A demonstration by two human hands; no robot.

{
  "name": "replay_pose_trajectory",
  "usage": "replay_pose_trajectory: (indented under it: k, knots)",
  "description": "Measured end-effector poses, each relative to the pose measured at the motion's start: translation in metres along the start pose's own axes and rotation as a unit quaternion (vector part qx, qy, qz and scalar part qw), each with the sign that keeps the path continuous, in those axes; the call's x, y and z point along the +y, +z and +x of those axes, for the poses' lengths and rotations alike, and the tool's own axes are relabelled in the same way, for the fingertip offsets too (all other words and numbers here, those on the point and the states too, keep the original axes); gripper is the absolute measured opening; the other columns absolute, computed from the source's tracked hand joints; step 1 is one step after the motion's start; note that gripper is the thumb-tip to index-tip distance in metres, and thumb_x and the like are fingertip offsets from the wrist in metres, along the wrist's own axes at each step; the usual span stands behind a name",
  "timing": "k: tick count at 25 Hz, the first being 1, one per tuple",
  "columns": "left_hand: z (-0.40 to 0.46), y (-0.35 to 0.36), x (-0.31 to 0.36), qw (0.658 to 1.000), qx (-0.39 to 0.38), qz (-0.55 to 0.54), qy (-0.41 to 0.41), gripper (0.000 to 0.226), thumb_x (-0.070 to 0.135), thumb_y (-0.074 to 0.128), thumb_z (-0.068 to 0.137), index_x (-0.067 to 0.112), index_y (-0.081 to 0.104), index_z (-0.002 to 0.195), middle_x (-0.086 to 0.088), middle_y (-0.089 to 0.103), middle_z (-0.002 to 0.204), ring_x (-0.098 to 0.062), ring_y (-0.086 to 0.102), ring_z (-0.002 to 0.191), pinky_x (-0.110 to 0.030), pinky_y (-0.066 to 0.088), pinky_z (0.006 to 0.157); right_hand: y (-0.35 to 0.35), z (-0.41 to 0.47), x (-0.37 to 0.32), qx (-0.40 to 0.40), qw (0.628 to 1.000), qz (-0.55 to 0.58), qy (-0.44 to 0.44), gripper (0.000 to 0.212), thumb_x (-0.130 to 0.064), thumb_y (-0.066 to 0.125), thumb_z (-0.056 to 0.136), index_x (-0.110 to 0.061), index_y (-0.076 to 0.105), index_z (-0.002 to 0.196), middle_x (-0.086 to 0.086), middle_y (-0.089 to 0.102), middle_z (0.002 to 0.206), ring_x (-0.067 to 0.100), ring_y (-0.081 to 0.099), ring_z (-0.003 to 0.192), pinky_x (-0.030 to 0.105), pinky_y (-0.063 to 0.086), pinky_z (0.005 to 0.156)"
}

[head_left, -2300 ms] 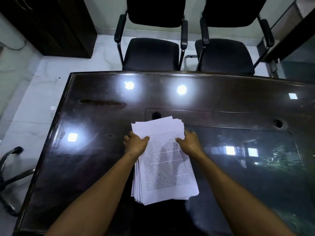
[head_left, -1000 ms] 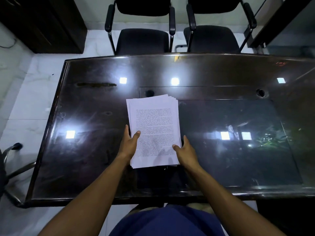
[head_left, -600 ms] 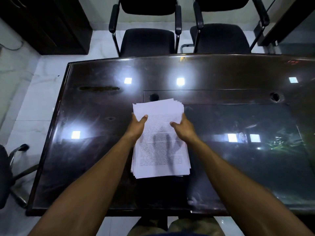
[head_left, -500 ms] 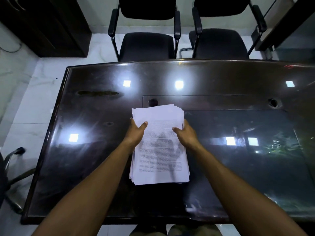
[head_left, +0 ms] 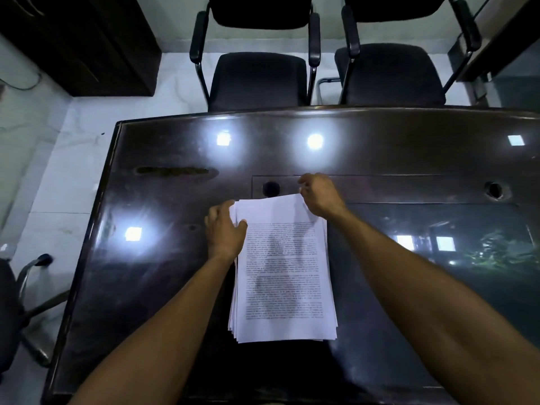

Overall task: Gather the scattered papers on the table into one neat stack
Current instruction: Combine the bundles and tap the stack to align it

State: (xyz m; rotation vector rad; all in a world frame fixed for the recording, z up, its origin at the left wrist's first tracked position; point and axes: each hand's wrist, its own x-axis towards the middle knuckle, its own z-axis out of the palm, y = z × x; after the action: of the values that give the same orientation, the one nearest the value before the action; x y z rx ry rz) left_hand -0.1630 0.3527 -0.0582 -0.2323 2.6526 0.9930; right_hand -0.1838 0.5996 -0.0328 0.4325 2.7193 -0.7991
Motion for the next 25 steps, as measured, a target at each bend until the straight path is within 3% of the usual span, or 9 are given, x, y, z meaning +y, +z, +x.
replay_pose_trajectory:
  k: [4,10,14,20,25]
  knots:
    - [0.02,-0.001,0.013,0.99,-0.044,0.135,0.024,0.053,0.036,0.07,0.087,0.027,0.055,0.138,-0.006,0.043,0.137,-0.03,0.039,0.128,-0.041,0.036,0.111,0.007,0.021,0.001,-0.049,0.998,-0.049,0.006,0.018,-0.021,0.058,0.094,-0.017,0.075,0.098,0.011,0.069,0.108,0.034,0.065,0.098,0.039,0.053,0.08]
    - [0.034,0.004,0.009,0.98,-0.004,0.162,0.114,0.044,0.033,0.073,0.084,0.024,0.066,0.127,-0.004,0.048,0.129,-0.027,0.042,0.122,-0.044,0.039,0.106,0.006,0.035,0.018,-0.103,0.995,-0.021,0.004,0.016,-0.022,0.058,0.092,-0.018,0.073,0.084,0.004,0.073,0.093,0.026,0.066,0.086,0.039,0.055,0.072]
    - [0.037,0.001,0.012,0.976,-0.018,0.187,0.108,0.046,0.045,0.075,0.082,0.029,0.063,0.123,-0.002,0.048,0.128,-0.026,0.042,0.123,-0.042,0.036,0.105,0.003,0.038,0.021,-0.131,0.991,0.014,-0.009,0.013,-0.021,0.063,0.095,-0.019,0.073,0.086,-0.001,0.07,0.091,0.018,0.063,0.084,0.03,0.045,0.064]
    - [0.043,-0.002,0.02,0.969,-0.018,0.199,0.146,0.027,0.032,0.076,0.084,0.026,0.063,0.106,-0.002,0.05,0.128,-0.026,0.043,0.126,-0.041,0.034,0.106,0.004,0.036,0.023,-0.124,0.992,0.001,0.001,0.017,-0.021,0.062,0.095,-0.02,0.073,0.082,-0.001,0.072,0.092,0.02,0.065,0.086,0.032,0.049,0.068]
    - [0.044,-0.003,0.009,0.975,-0.028,0.173,0.137,0.038,0.03,0.076,0.085,0.025,0.065,0.12,-0.002,0.052,0.132,-0.026,0.044,0.127,-0.042,0.038,0.105,-0.002,0.03,0.033,-0.111,0.991,-0.067,0.01,0.018,-0.021,0.06,0.092,-0.023,0.068,0.076,0.004,0.073,0.093,0.027,0.067,0.087,0.036,0.053,0.074]
